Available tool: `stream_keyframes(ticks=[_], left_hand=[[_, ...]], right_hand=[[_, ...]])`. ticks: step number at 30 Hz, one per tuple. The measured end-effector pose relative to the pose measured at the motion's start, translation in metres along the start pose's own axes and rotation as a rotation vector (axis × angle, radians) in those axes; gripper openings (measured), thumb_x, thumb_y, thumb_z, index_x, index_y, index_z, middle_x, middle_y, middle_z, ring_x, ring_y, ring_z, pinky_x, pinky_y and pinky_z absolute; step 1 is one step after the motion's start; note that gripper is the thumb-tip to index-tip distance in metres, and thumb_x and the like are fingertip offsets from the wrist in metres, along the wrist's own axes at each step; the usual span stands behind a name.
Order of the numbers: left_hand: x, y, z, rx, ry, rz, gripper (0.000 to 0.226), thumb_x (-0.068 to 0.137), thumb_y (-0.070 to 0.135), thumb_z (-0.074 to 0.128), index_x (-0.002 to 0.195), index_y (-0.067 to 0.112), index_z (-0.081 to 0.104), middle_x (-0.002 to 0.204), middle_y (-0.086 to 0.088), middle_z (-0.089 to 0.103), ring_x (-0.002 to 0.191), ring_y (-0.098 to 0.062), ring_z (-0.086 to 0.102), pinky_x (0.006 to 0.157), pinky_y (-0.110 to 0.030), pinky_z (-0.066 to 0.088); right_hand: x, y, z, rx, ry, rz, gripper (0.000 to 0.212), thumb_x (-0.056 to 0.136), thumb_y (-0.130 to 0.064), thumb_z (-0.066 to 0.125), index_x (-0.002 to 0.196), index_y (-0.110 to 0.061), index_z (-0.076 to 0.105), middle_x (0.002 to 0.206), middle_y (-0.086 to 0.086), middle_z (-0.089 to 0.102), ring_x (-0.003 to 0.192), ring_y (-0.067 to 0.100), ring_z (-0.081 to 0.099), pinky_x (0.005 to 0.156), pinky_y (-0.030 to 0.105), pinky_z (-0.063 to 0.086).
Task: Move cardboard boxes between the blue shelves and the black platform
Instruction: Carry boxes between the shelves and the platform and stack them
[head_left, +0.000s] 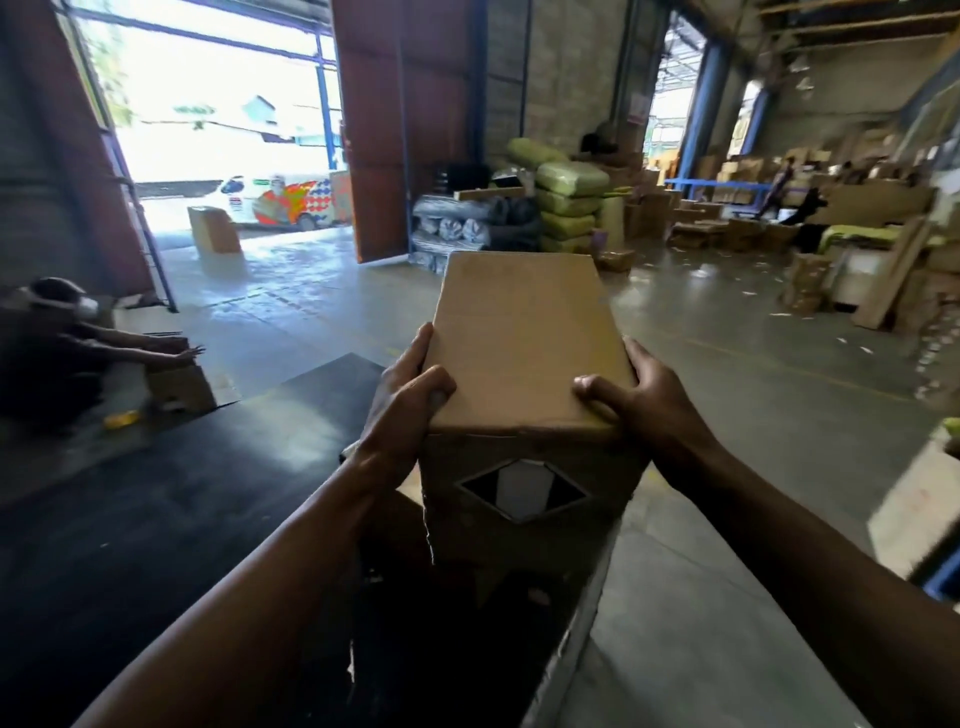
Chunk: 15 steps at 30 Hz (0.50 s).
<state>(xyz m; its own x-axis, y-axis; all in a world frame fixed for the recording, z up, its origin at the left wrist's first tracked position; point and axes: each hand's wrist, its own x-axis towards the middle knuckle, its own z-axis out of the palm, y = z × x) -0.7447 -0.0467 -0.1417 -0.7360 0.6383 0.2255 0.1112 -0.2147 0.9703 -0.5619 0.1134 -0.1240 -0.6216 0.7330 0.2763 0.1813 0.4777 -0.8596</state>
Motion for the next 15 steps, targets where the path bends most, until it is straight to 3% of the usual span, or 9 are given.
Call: stream_keyframes(ticks=[3,5,8,11,12,14,15], left_hand=[[0.003,-0.006,-0.014,0.026,0.090,0.003,0.086,0.062,0.021,0.056,0.147,0.022,0.044,0.121,-0.004,0.060,0.077,-0.007,0.057,0.062,-0.013,0.046],[0.005,-0.015,-0.020,0.069,0.159,-0.004,0.085,0.063,0.025,0.056,0.147,0.022,0.044,0.126,-0.003,0.060,0.089,-0.012,0.059,0.074,-0.020,0.048],[0.008,-0.028,-0.026,0.084,0.292,-0.031,0.074,0.066,0.024,0.055,0.140,0.020,0.052,0.127,0.001,0.062,0.103,-0.018,0.060,0.090,-0.029,0.047],[0.019,-0.028,-0.021,0.075,0.359,-0.013,0.035,0.083,0.007,0.051,0.110,0.024,0.067,0.093,0.020,0.070,0.086,-0.003,0.064,0.074,-0.013,0.048],[0.023,-0.030,-0.018,0.066,0.350,-0.003,0.037,0.087,0.002,0.048,0.112,0.020,0.068,0.092,0.020,0.070,0.083,-0.001,0.065,0.069,-0.010,0.048],[0.028,-0.036,-0.014,0.020,0.351,-0.021,0.048,0.086,0.012,0.052,0.133,0.014,0.060,0.115,0.006,0.067,0.097,-0.009,0.065,0.077,-0.015,0.050],[0.027,-0.040,-0.012,0.000,0.351,-0.022,0.057,0.081,0.023,0.057,0.137,0.017,0.057,0.128,-0.001,0.063,0.107,-0.017,0.063,0.087,-0.023,0.051]], right_hand=[[0.021,0.002,0.021,0.022,-0.068,-0.038,0.082,0.084,-0.039,0.071,0.152,-0.018,0.029,0.128,-0.003,0.052,0.093,0.007,0.058,0.086,0.029,0.050],[0.034,0.010,0.033,0.034,-0.158,-0.053,0.082,0.085,-0.041,0.070,0.152,-0.018,0.028,0.137,0.002,0.053,0.106,0.014,0.059,0.091,0.027,0.047],[0.051,0.023,0.045,0.044,-0.336,-0.060,0.106,0.075,-0.057,0.071,0.157,-0.020,0.013,0.156,0.003,0.032,0.132,0.013,0.040,0.104,0.024,0.034],[0.069,0.031,0.046,0.062,-0.446,-0.107,0.122,0.065,-0.060,0.078,0.157,-0.020,0.009,0.154,-0.002,0.032,0.127,0.003,0.034,0.101,0.014,0.032],[0.077,0.035,0.043,0.055,-0.465,-0.120,0.123,0.065,-0.055,0.082,0.157,-0.018,0.008,0.149,-0.004,0.035,0.126,0.001,0.034,0.096,0.005,0.032],[0.091,0.042,0.036,0.019,-0.486,-0.154,0.119,0.067,-0.045,0.082,0.157,-0.014,0.010,0.139,-0.010,0.036,0.123,0.000,0.035,0.082,-0.007,0.029],[0.096,0.045,0.033,-0.001,-0.490,-0.175,0.119,0.066,-0.046,0.082,0.156,-0.014,0.011,0.140,-0.011,0.036,0.123,0.000,0.035,0.084,-0.005,0.030]])
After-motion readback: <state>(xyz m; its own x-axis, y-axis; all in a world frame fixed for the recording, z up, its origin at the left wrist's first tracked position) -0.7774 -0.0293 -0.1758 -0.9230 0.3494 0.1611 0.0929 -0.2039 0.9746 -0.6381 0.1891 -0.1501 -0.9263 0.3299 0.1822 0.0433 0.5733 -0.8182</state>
